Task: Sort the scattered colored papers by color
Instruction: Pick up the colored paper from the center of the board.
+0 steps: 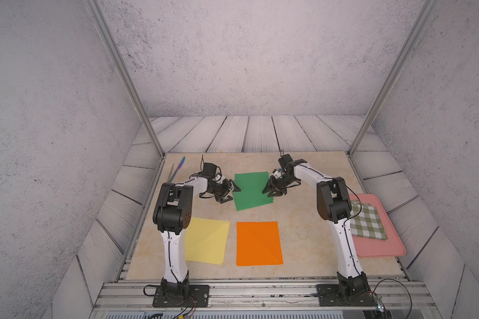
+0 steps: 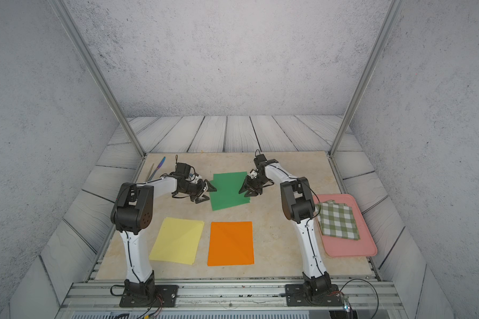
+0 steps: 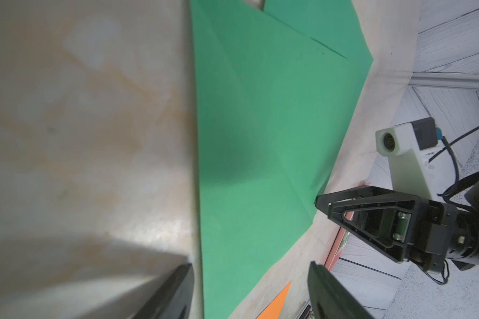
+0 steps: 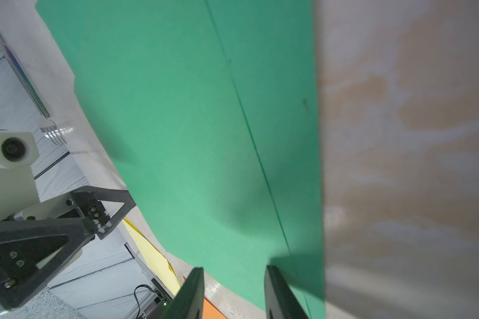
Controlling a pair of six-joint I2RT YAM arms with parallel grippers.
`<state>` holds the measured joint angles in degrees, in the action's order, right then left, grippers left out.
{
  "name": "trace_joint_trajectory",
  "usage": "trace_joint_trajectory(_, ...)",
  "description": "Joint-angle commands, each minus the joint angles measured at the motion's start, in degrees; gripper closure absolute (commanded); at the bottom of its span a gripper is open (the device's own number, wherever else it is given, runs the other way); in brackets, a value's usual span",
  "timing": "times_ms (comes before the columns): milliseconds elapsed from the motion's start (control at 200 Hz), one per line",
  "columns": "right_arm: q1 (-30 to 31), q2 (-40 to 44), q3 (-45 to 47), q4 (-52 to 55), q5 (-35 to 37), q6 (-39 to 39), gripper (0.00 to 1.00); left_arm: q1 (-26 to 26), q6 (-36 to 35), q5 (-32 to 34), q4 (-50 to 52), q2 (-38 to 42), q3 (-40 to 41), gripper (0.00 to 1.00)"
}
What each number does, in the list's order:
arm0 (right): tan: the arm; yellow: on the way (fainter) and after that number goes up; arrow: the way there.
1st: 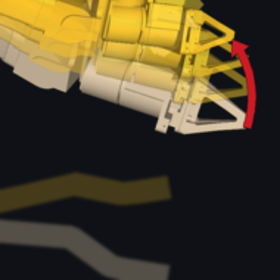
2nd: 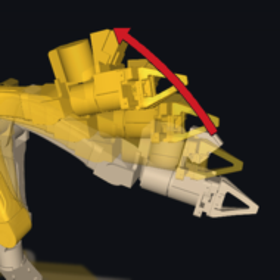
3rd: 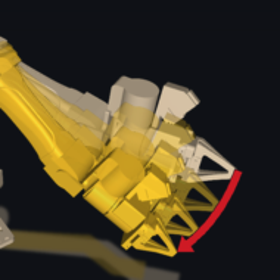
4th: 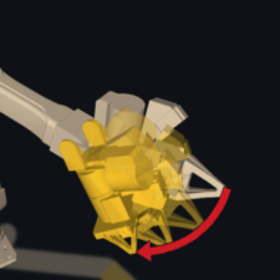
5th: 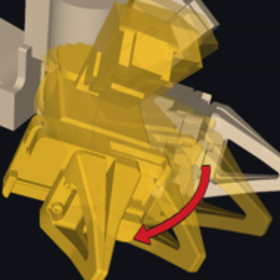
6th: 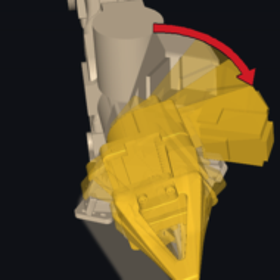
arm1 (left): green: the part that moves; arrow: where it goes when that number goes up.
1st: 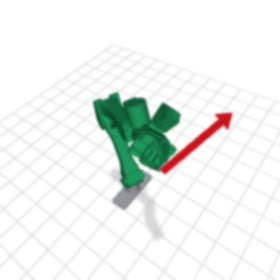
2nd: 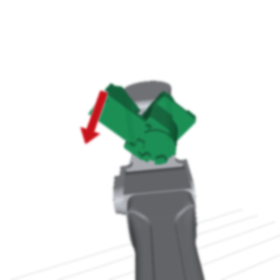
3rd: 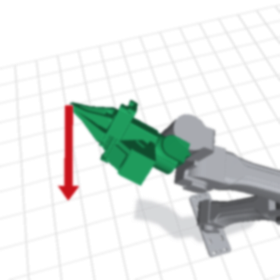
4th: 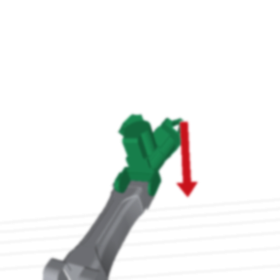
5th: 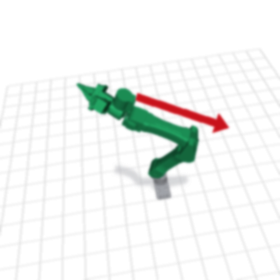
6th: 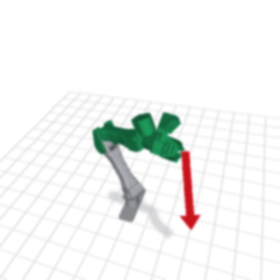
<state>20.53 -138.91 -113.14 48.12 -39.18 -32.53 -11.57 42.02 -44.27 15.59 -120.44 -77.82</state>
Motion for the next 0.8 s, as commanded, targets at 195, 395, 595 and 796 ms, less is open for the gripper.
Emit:
trace_joint_trajectory(195, 0.2, -2.2, 3.4, 2.3, 2.8, 0.5, 0.59, 0.0, -2.1, 1.6, -1.6, -4.2, 2.2, 0.28)
trace_joint_trajectory(395, 0.2, -2.2, 3.5, 2.4, 2.6, 0.6, 0.59, -0.1, -1.2, 1.7, -4.2, -2.6, 2.8, 0.29)
trace_joint_trajectory(595, 0.2, -2.6, 3.5, 2.4, 2.3, 0.6, 0.59, -0.2, 0.8, -0.8, -8.9, -2.3, 3.0, 0.33)
trace_joint_trajectory(796, 0.1, -2.9, 3.5, 2.8, 2.2, 0.9, 0.59, -0.5, 1.5, -0.4, -11.0, -0.5, 3.1, 0.38)
